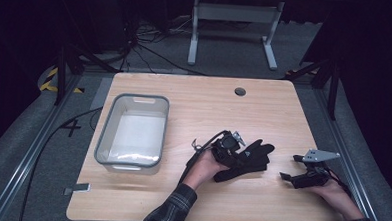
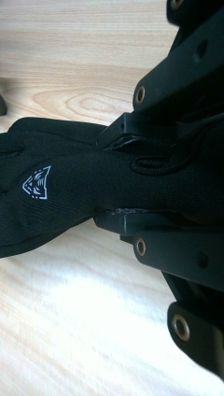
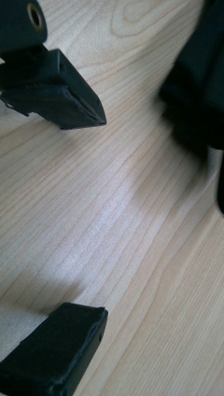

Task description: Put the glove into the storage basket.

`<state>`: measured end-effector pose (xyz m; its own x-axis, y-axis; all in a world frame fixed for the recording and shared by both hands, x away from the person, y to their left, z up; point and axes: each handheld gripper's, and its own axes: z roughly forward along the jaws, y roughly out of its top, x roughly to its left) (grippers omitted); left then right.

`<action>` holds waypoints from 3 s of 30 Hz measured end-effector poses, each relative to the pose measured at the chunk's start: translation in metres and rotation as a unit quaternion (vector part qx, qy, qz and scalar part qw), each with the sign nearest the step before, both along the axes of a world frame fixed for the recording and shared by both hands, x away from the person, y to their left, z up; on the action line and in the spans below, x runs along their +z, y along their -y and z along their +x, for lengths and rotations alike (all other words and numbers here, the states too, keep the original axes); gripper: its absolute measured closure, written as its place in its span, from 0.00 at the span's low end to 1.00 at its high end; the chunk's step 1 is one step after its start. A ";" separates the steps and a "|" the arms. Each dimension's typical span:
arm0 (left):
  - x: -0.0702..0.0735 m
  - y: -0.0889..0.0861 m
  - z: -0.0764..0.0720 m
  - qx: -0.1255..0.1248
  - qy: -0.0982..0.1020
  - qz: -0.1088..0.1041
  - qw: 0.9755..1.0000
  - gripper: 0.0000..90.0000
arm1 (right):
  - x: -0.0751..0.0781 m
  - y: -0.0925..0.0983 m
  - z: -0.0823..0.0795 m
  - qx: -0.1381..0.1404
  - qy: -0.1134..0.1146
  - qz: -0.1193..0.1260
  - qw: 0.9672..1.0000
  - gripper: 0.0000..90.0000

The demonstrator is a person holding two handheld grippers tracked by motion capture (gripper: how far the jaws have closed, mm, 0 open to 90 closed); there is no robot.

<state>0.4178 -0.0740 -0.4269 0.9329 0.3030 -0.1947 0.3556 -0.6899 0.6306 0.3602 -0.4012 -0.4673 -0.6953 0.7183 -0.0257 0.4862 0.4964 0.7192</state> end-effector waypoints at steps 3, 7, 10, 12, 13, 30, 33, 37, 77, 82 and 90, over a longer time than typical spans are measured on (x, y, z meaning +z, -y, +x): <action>0.006 -0.004 0.000 0.006 0.002 -0.003 1.000 0.73 | 0.000 0.000 0.000 0.000 0.000 0.000 1.000 0.08; 0.016 -0.013 -0.001 0.017 0.002 -0.004 1.000 0.73 | 0.000 0.000 0.000 -0.001 0.000 0.000 1.000 0.08; 0.024 -0.020 0.000 0.029 0.008 0.000 1.000 0.73 | 0.000 0.000 -0.001 -0.003 0.001 0.001 1.000 0.08; 0.028 -0.025 0.001 0.035 0.009 -0.002 0.999 0.73 | 0.000 0.000 -0.001 -0.003 0.001 0.001 1.000 0.08; 0.031 -0.028 0.001 0.040 0.010 -0.003 0.999 0.73 | 0.000 0.000 -0.001 -0.003 0.001 0.001 1.000 0.08; 0.070 -0.092 0.005 0.121 0.035 -0.026 0.992 0.73 | -0.001 -0.002 0.000 -0.008 -0.007 -0.007 1.000 0.00; 0.074 -0.104 0.005 0.135 0.036 -0.030 0.990 0.73 | -0.001 -0.002 0.000 -0.008 -0.007 -0.007 1.000 0.00; 0.080 -0.121 0.004 0.154 0.046 -0.027 0.987 0.73 | -0.001 -0.002 0.000 -0.008 -0.007 -0.007 1.000 0.00; 0.051 -0.288 -0.007 0.357 0.042 -0.001 0.933 0.72 | -0.001 -0.002 0.000 -0.008 -0.007 -0.007 1.000 0.00; 0.042 -0.291 0.000 0.365 0.035 0.017 0.930 0.71 | -0.001 -0.002 0.000 -0.008 -0.007 -0.007 1.000 0.00; 0.035 -0.293 0.006 0.377 0.024 0.036 0.925 0.61 | -0.001 -0.002 0.000 -0.008 -0.007 -0.007 1.000 0.00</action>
